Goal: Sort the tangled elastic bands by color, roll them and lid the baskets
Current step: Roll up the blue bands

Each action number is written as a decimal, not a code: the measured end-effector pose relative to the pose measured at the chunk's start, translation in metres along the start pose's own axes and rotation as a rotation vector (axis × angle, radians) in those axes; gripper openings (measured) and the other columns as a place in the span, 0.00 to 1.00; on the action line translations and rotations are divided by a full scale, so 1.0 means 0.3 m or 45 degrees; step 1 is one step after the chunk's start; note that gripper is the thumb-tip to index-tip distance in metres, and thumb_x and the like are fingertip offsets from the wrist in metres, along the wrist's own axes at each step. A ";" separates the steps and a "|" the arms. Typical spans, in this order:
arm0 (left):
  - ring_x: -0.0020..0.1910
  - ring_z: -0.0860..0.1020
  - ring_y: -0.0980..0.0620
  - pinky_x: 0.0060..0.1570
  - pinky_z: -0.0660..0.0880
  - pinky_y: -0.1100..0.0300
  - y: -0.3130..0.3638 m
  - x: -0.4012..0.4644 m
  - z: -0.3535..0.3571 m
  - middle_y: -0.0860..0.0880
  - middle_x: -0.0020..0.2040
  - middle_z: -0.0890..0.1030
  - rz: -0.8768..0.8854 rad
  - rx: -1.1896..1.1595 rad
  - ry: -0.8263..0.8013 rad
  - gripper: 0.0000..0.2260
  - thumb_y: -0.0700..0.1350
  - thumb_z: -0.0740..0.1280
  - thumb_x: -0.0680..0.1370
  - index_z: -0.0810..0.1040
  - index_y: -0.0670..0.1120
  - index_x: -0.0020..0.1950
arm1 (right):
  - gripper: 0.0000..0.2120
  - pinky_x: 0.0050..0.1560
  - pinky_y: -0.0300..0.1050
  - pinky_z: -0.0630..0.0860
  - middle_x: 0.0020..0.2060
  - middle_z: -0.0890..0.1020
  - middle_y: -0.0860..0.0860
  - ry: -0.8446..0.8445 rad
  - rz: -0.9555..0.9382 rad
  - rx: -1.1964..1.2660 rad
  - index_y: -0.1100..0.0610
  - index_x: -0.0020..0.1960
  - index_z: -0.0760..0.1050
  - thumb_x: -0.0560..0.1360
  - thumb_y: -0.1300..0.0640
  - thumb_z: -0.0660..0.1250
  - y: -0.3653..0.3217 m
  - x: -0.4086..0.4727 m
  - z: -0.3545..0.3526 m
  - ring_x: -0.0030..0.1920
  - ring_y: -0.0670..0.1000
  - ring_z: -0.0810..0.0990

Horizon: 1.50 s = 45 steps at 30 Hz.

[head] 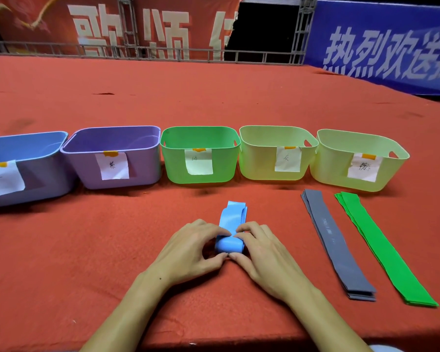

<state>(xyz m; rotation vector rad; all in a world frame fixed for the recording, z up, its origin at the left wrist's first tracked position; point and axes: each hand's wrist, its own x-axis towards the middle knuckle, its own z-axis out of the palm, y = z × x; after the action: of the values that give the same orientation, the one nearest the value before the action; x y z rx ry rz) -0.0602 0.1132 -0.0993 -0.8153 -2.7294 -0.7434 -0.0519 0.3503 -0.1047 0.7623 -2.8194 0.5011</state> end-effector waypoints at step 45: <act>0.54 0.83 0.57 0.58 0.79 0.50 -0.034 0.016 -0.012 0.58 0.57 0.86 -0.075 -0.345 -0.074 0.14 0.51 0.73 0.82 0.83 0.53 0.67 | 0.24 0.63 0.48 0.74 0.63 0.74 0.42 -0.040 0.042 0.091 0.46 0.73 0.69 0.83 0.35 0.57 -0.003 0.001 -0.020 0.60 0.48 0.74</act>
<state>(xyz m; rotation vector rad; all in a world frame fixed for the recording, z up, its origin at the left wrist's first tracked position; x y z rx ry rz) -0.0698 0.1062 -0.0988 -0.8227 -2.7514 -1.1382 -0.0512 0.3517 -0.0989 0.7439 -2.8614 0.6032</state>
